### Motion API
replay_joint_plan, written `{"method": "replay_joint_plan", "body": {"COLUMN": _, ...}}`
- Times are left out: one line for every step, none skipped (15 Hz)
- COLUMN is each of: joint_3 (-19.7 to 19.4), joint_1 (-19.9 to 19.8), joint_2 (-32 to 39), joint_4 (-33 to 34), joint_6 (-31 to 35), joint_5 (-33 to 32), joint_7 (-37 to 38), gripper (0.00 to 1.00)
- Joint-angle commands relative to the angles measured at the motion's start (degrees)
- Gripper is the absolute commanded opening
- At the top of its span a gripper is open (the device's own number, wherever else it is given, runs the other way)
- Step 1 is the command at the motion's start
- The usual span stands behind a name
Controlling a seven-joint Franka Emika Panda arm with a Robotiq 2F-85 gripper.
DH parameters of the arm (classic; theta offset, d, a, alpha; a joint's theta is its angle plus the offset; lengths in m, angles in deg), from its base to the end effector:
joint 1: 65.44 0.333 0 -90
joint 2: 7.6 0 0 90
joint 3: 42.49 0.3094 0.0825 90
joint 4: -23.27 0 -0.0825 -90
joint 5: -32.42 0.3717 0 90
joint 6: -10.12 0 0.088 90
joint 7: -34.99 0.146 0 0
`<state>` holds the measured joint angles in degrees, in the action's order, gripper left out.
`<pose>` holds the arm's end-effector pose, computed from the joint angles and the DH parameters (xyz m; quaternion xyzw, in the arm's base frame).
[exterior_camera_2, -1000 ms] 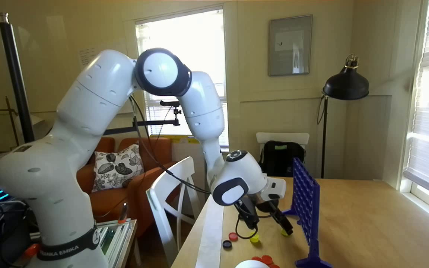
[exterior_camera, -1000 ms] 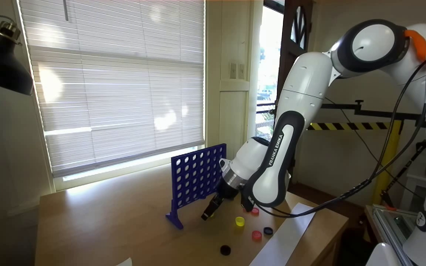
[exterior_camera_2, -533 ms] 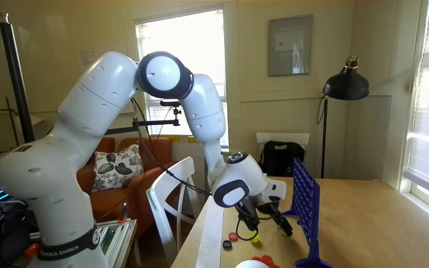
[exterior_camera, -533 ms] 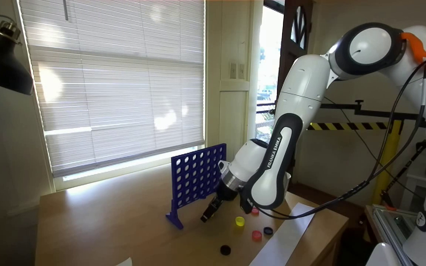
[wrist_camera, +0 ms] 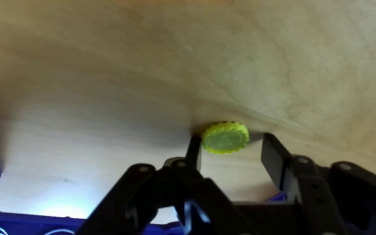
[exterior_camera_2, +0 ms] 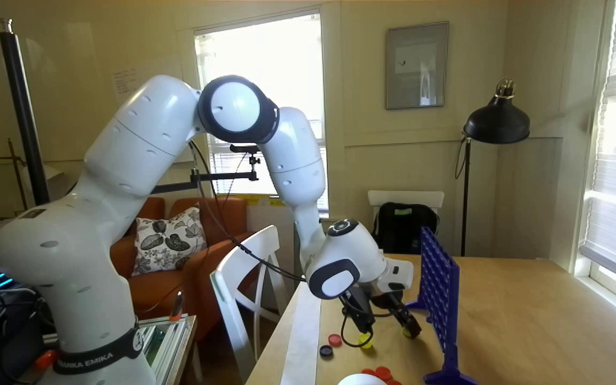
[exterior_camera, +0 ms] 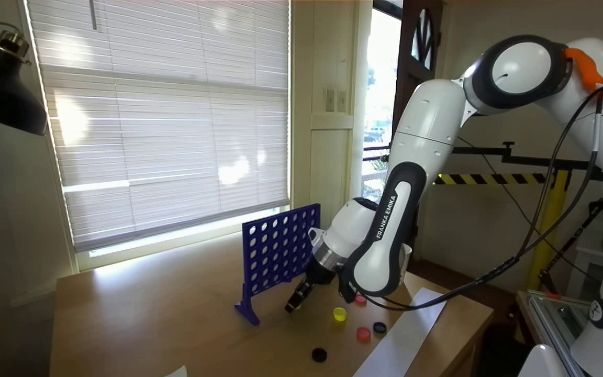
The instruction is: Put one yellow disc on the two yellow discs
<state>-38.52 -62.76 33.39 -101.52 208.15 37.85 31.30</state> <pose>0.5858 0.0568 0.0961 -0.9604 -0.0249 -0.2765 0.0250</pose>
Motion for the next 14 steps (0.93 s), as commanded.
{"method": "replay_joint_plan", "body": {"joint_3": -1.2, "joint_1": 1.3, "joint_2": 0.5, "joint_4": 1.0, "joint_6": -1.6, "joint_5": -1.1, "joint_7": 1.9, "gripper": 0.21}}
{"method": "replay_joint_plan", "body": {"joint_3": -1.7, "joint_1": 1.8, "joint_2": 0.1, "joint_4": 0.8, "joint_6": -2.4, "joint_5": -0.9, "joint_7": 1.8, "gripper": 0.15}}
{"method": "replay_joint_plan", "body": {"joint_3": -2.3, "joint_1": 2.5, "joint_2": -0.7, "joint_4": 0.2, "joint_6": -3.8, "joint_5": -0.6, "joint_7": 1.6, "gripper": 0.10}}
{"method": "replay_joint_plan", "body": {"joint_3": -2.5, "joint_1": 2.7, "joint_2": -1.3, "joint_4": -0.3, "joint_6": -4.9, "joint_5": -0.7, "joint_7": 1.5, "gripper": 0.10}}
{"method": "replay_joint_plan", "body": {"joint_3": -2.9, "joint_1": 3.2, "joint_2": -2.0, "joint_4": -0.8, "joint_6": -6.1, "joint_5": -0.8, "joint_7": 1.5, "gripper": 0.10}}
{"method": "replay_joint_plan", "body": {"joint_3": -3.7, "joint_1": 4.2, "joint_2": -2.9, "joint_4": -1.6, "joint_6": -7.7, "joint_5": -0.6, "joint_7": 1.4, "gripper": 0.10}}
{"method": "replay_joint_plan", "body": {"joint_3": -4.8, "joint_1": 5.3, "joint_2": -3.7, "joint_4": -2.1, "joint_6": -9.4, "joint_5": -0.5, "joint_7": 1.3, "gripper": 0.10}}
{"method": "replay_joint_plan", "body": {"joint_3": -6.0, "joint_1": 6.5, "joint_2": -4.6, "joint_4": -2.7, "joint_6": -11.2, "joint_5": -0.5, "joint_7": 1.4, "gripper": 0.10}}
{"method": "replay_joint_plan", "body": {"joint_3": -7.3, "joint_1": 7.8, "joint_2": -5.5, "joint_4": -3.4, "joint_6": -13.0, "joint_5": -0.5, "joint_7": 1.6, "gripper": 0.10}}
{"method": "replay_joint_plan", "body": {"joint_3": -8.9, "joint_1": 9.4, "joint_2": -6.4, "joint_4": -4.2, "joint_6": -14.8, "joint_5": -0.7, "joint_7": 1.7, "gripper": 0.10}}
{"method": "replay_joint_plan", "body": {"joint_3": -10.0, "joint_1": 10.5, "joint_2": -7.3, "joint_4": -4.9, "joint_6": -16.3, "joint_5": -1.1, "joint_7": 2.0, "gripper": 0.10}}
{"method": "replay_joint_plan", "body": {"joint_3": -11.0, "joint_1": 11.5, "joint_2": -8.1, "joint_4": -5.6, "joint_6": -17.6, "joint_5": -1.6, "joint_7": 2.3, "gripper": 0.10}}
{"method": "replay_joint_plan", "body": {"joint_3": -11.5, "joint_1": 12.0, "joint_2": -8.7, "joint_4": -6.1, "joint_6": -18.6, "joint_5": -2.1, "joint_7": 2.4, "gripper": 0.10}}
{"method": "replay_joint_plan", "body": {"joint_3": -11.9, "joint_1": 12.4, "joint_2": -9.4, "joint_4": -7.0, "joint_6": -18.7, "joint_5": -2.5, "joint_7": 2.5, "gripper": 0.10}}
